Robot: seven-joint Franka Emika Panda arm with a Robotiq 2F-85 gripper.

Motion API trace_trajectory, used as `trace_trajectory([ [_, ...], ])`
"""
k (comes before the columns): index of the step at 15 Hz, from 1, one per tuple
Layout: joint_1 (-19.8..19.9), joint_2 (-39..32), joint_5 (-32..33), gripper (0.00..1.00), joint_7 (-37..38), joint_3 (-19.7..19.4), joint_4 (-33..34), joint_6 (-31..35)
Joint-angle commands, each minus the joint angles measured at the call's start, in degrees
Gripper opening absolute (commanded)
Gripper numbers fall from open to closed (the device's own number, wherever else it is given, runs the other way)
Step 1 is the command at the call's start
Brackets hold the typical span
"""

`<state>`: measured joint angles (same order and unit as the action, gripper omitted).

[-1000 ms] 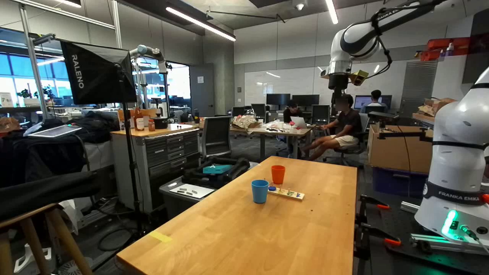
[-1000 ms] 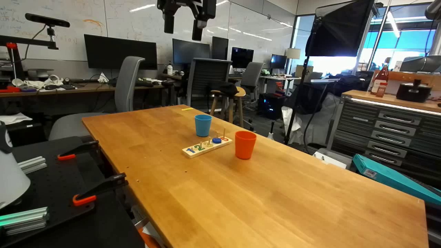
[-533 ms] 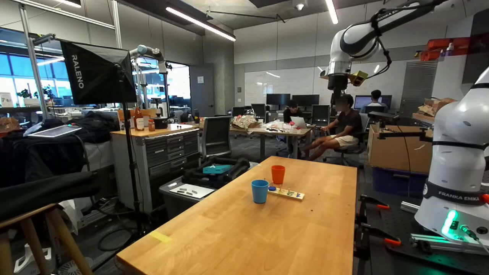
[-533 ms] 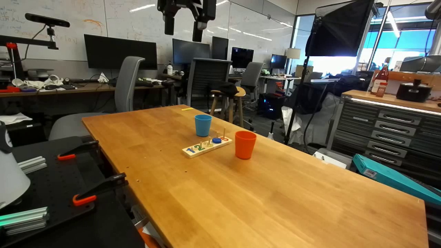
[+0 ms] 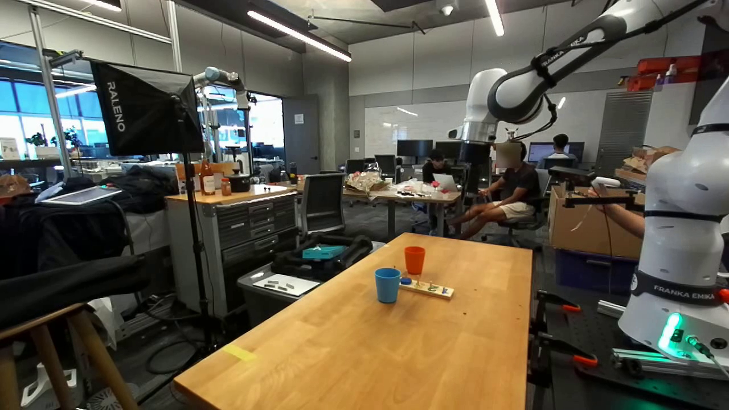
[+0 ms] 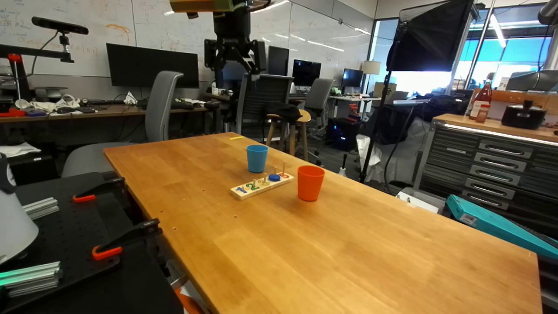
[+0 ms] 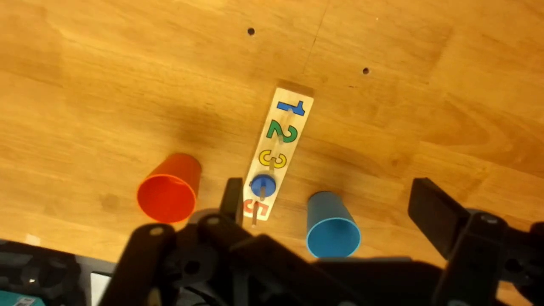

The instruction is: Put the blue cup in the orange cup

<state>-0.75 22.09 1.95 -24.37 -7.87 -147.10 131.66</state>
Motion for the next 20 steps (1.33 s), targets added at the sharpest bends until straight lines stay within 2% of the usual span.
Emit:
trace_trajectory([
  [1,-2.2,-9.4,1.6,1.00,5.3,5.2,0.2,9.5],
  [5,-3.1,-21.2,5.1,1.00,12.3,10.4,3.9,17.1],
  [8,-3.7,-28.8,10.1,1.00,18.4,12.1,8.5,19.8],
  [13,-6.9,-38.8,17.3,1.00,26.9,10.8,18.1,21.2],
  [20,-10.9,-48.7,18.1,1.00,30.9,8.6,27.3,21.9],
])
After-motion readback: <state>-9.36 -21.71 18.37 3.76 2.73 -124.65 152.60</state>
